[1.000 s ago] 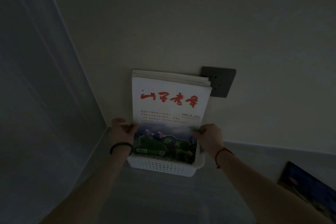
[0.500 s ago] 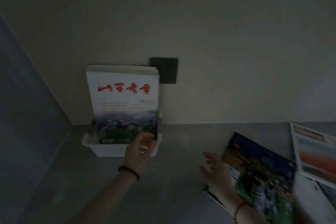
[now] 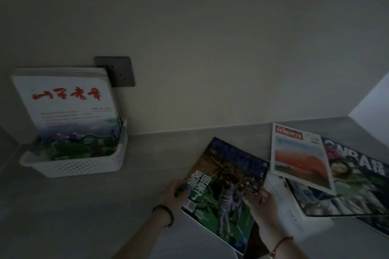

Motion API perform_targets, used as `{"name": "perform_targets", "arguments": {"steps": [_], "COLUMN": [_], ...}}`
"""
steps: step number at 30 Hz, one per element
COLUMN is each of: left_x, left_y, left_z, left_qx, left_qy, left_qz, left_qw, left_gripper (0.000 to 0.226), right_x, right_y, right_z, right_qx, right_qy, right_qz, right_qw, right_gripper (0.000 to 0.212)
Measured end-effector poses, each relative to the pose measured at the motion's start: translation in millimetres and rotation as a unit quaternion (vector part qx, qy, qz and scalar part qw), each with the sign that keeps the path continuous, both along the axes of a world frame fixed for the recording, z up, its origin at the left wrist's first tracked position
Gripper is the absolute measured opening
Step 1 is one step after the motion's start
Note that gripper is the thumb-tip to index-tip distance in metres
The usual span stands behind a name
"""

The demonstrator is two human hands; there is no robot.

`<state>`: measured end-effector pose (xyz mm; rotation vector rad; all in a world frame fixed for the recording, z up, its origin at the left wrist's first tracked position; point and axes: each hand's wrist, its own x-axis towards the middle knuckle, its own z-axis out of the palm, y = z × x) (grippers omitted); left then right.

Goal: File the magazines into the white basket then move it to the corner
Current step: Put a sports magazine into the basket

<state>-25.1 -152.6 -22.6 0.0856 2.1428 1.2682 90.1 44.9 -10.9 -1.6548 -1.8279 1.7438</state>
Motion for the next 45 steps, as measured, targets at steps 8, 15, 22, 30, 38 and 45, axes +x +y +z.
{"name": "perform_targets", "arguments": {"steps": [8, 15, 22, 30, 38, 45], "left_x": [10, 30, 33, 2, -78, -174], "left_y": [16, 19, -18, -108, -217, -277], "left_z": [-1, 0, 25, 66, 128, 166], "left_qx": [-0.038, 0.034, 0.169, 0.175, 0.153, 0.098], "left_qy": [-0.079, -0.021, -0.001, 0.104, 0.167, 0.237], "left_qz": [-0.04, -0.025, 0.068, 0.148, 0.302, 0.345], "left_qw": [0.995, 0.999, 0.983, 0.968, 0.926, 0.903], "left_gripper": [0.007, 0.061, 0.062, 0.057, 0.014, 0.036], "right_x": [11, 15, -2, -65, -167, -258], "right_y": [35, 52, 29, -25, -137, -212], "right_z": [4, 9, 22, 69, 130, 156], "right_qx": [-0.116, -0.15, -0.211, -0.088, 0.204, 0.19], "right_qy": [-0.019, -0.028, 0.064, 0.157, 0.29, 0.313], "right_qz": [-0.02, 0.055, 0.122, 0.267, 0.346, 0.312], "right_qw": [0.993, 0.987, 0.968, 0.947, 0.869, 0.877], "right_gripper": [0.039, 0.044, 0.038, 0.037, 0.014, 0.019]}}
